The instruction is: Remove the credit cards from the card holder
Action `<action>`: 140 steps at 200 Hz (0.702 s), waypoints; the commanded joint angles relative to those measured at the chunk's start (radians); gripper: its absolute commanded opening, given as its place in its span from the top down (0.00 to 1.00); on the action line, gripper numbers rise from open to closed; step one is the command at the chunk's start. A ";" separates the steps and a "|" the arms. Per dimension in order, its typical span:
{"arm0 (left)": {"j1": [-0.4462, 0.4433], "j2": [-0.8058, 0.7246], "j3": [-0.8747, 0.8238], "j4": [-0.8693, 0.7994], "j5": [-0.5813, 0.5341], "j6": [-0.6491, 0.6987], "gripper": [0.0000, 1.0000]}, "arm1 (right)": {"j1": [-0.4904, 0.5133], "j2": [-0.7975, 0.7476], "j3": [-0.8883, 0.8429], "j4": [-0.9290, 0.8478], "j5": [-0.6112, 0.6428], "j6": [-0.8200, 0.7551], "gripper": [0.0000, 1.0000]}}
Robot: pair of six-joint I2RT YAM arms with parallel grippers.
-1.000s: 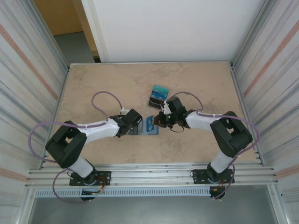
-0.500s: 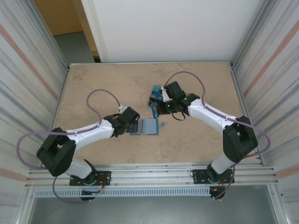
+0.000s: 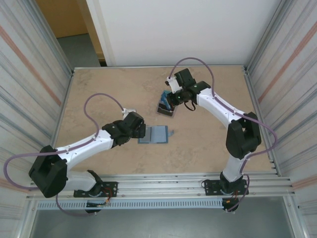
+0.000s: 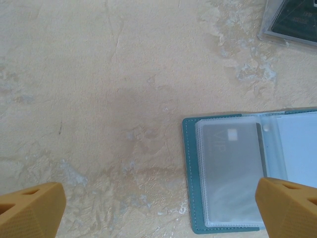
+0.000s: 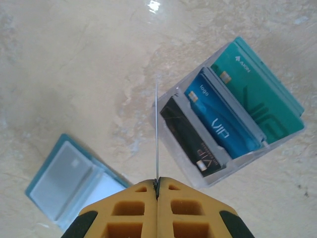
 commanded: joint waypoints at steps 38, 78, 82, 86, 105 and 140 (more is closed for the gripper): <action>0.022 -0.053 -0.001 -0.024 -0.025 0.013 0.01 | -0.049 0.156 0.173 -0.109 0.004 -0.183 1.00; 0.035 -0.051 -0.005 -0.019 -0.014 0.009 0.01 | -0.058 0.200 0.211 -0.115 0.021 -0.255 1.00; 0.035 -0.051 -0.005 -0.020 -0.011 0.010 0.01 | -0.058 0.202 0.213 -0.116 0.021 -0.260 1.00; 0.035 -0.052 -0.005 -0.020 -0.011 0.009 0.01 | -0.058 0.206 0.217 -0.116 0.022 -0.266 1.00; 0.038 -0.051 -0.004 -0.019 -0.011 0.010 0.01 | -0.058 0.221 0.226 -0.116 0.036 -0.291 0.99; 0.042 -0.047 -0.005 -0.024 -0.007 0.002 0.01 | -0.060 0.253 0.241 -0.122 0.080 -0.329 0.99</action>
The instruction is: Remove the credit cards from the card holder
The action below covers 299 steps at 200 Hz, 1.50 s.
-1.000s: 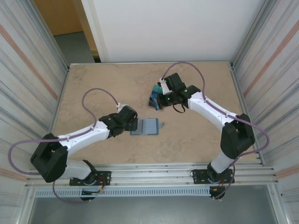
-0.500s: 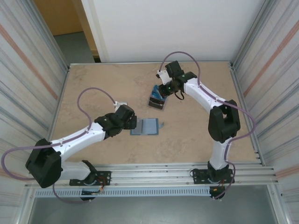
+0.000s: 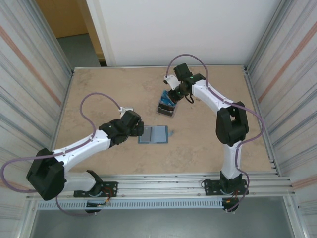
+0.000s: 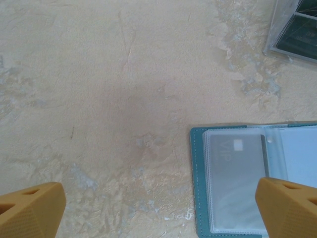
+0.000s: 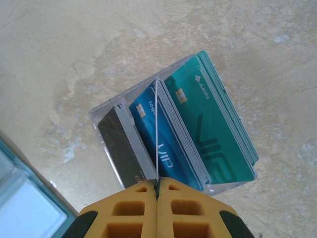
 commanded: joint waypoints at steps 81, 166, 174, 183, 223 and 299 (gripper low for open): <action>0.024 0.003 0.004 -0.043 0.007 -0.018 0.02 | -0.006 0.070 0.053 -0.040 0.054 -0.113 0.99; 0.027 -0.004 0.000 -0.049 0.003 -0.022 0.01 | -0.001 0.039 0.121 -0.118 -0.023 -0.189 1.00; 0.027 -0.005 0.001 -0.048 0.004 -0.022 0.01 | -0.002 0.042 0.121 -0.119 -0.021 -0.195 1.00; 0.027 -0.005 0.001 -0.050 0.000 -0.022 0.01 | -0.002 0.044 0.121 -0.120 -0.021 -0.201 1.00; 0.032 -0.008 0.002 -0.050 0.003 -0.021 0.01 | -0.001 0.070 0.121 -0.109 -0.008 -0.216 1.00; 0.035 -0.008 0.001 -0.051 0.007 -0.020 0.01 | -0.006 0.101 0.152 -0.116 0.026 -0.250 1.00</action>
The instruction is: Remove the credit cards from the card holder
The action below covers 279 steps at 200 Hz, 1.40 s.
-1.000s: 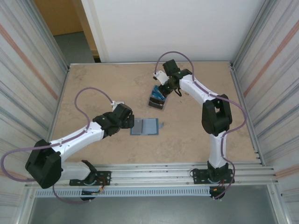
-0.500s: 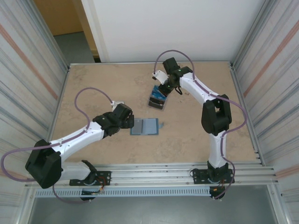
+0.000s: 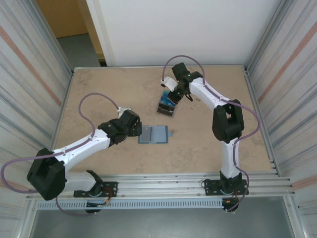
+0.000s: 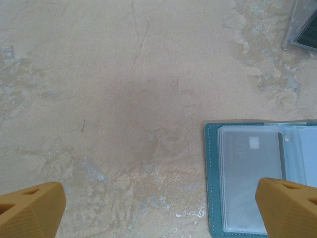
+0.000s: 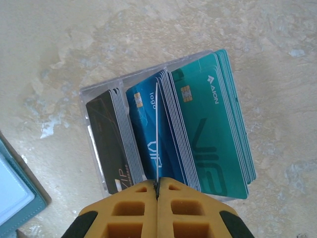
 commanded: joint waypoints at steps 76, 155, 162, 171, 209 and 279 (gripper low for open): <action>0.009 -0.017 0.001 -0.019 0.004 -0.016 0.01 | -0.003 0.049 0.059 -0.037 0.013 -0.030 0.85; 0.009 -0.028 -0.003 -0.016 0.005 -0.021 0.01 | 0.017 0.009 0.055 -0.031 0.040 0.014 0.85; 0.010 -0.031 -0.005 -0.014 0.006 -0.024 0.02 | 0.022 -0.003 0.049 -0.024 0.048 0.034 0.84; 0.011 -0.035 -0.009 -0.010 0.007 -0.029 0.01 | 0.032 -0.024 0.040 -0.007 0.059 0.066 0.82; 0.022 -0.070 -0.039 -0.002 0.000 -0.061 0.01 | 0.111 -0.113 -0.076 0.035 0.107 0.199 0.70; 0.077 -0.218 -0.126 -0.042 -0.053 -0.136 0.01 | 0.326 -0.253 -0.301 0.100 0.294 0.565 0.64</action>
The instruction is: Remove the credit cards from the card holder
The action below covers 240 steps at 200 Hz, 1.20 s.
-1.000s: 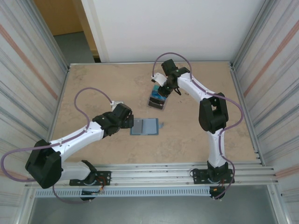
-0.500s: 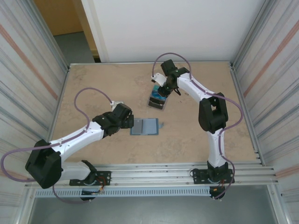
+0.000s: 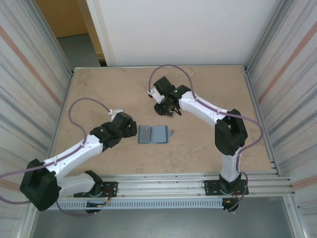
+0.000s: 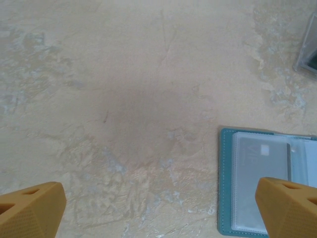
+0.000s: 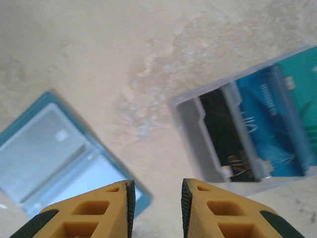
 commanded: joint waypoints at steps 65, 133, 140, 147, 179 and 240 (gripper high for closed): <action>0.122 -0.222 -0.124 -0.069 -0.046 -0.075 0.01 | 0.201 -0.051 -0.169 0.035 0.128 0.496 0.41; 0.163 -0.312 -0.180 -0.100 -0.052 -0.139 0.01 | 0.302 0.126 -0.044 -0.028 0.162 0.603 0.41; 0.165 -0.316 -0.182 -0.102 -0.055 -0.141 0.01 | 0.309 0.142 -0.029 -0.035 0.167 0.605 0.41; 0.166 -0.319 -0.183 -0.106 -0.056 -0.142 0.01 | 0.315 0.156 -0.015 -0.041 0.168 0.604 0.41; 0.169 -0.324 -0.182 -0.124 -0.065 -0.148 0.01 | 0.337 0.211 0.040 -0.050 0.149 0.599 0.41; 0.171 -0.321 -0.189 -0.126 -0.058 -0.157 0.01 | 0.335 0.257 0.072 -0.054 0.128 0.587 0.41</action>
